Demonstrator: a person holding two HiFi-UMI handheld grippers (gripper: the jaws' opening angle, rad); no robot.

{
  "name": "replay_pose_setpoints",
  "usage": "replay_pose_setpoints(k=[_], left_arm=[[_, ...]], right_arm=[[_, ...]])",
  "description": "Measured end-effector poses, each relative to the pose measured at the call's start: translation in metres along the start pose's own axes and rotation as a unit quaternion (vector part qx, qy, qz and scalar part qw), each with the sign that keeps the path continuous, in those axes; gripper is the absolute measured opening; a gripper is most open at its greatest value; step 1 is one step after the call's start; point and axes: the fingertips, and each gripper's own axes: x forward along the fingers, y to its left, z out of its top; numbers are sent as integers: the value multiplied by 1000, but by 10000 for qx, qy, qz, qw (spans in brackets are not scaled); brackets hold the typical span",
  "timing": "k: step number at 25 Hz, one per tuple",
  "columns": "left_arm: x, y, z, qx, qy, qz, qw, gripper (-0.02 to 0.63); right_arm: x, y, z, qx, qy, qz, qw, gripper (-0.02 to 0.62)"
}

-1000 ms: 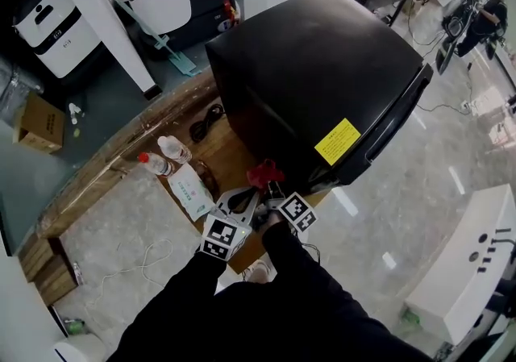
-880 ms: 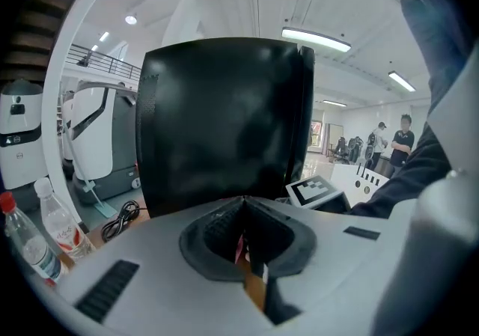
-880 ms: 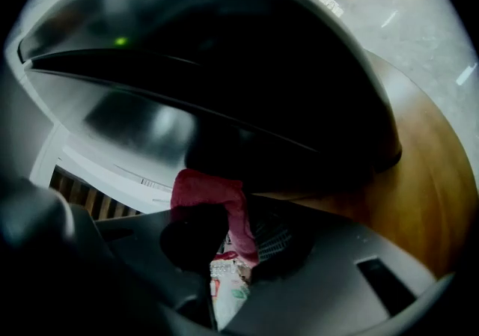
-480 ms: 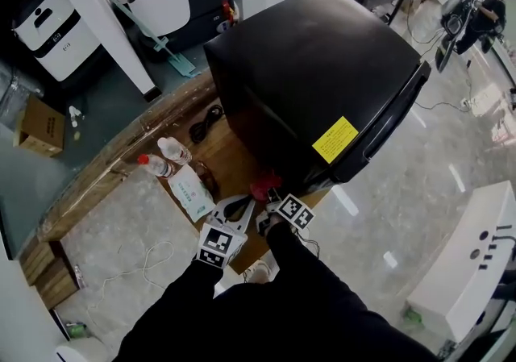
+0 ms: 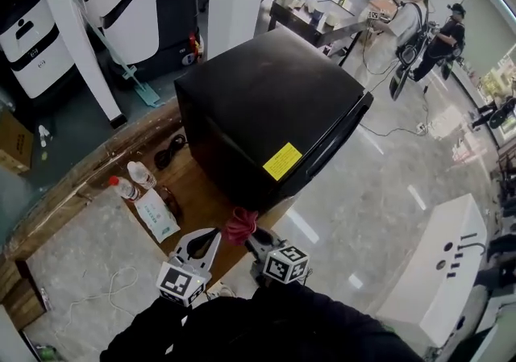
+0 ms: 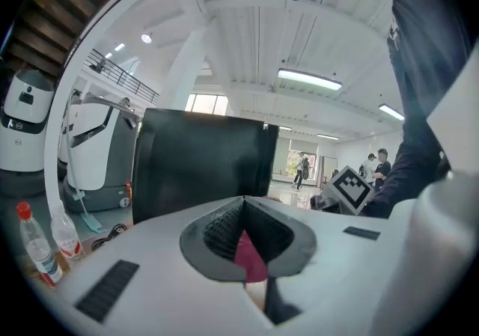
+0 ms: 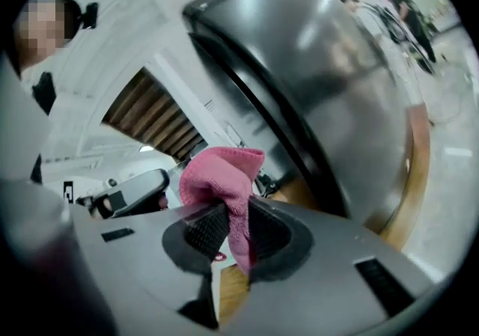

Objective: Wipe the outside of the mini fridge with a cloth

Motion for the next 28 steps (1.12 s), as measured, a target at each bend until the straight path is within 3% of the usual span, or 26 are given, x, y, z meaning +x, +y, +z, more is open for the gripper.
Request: replay_pose_setpoints(k=[2, 4, 7, 13, 16, 21, 25, 28], left_arm=[[-5, -17, 15, -15, -150, 34, 9999, 5], [-2, -33, 28, -52, -323, 143, 9994, 5], [23, -57, 43, -55, -540, 395, 9977, 5], [92, -102, 56, 161, -764, 1126, 9906, 5], [121, -123, 57, 107, -822, 1730, 9814, 5], [154, -151, 62, 122, -879, 2542, 9631, 5], [169, -159, 70, 207, -948, 3056, 9472, 5], [174, -159, 72, 137, -985, 3368, 9363, 5]], right_arm=[[-28, 16, 29, -1089, -56, 91, 9940, 71], [-53, 22, 56, -1957, -110, 67, 9806, 71], [-82, 12, 91, -2508, -156, -5, 9679, 71], [-112, -20, 125, -3511, -39, 905, 9319, 72], [-127, -37, 140, -3732, 148, 1389, 9172, 72], [-133, -63, 167, -3766, 265, 1925, 9058, 72], [-125, -66, 175, -4016, 340, 2262, 8868, 72], [-116, -64, 174, -4051, 371, 2397, 8815, 72]])
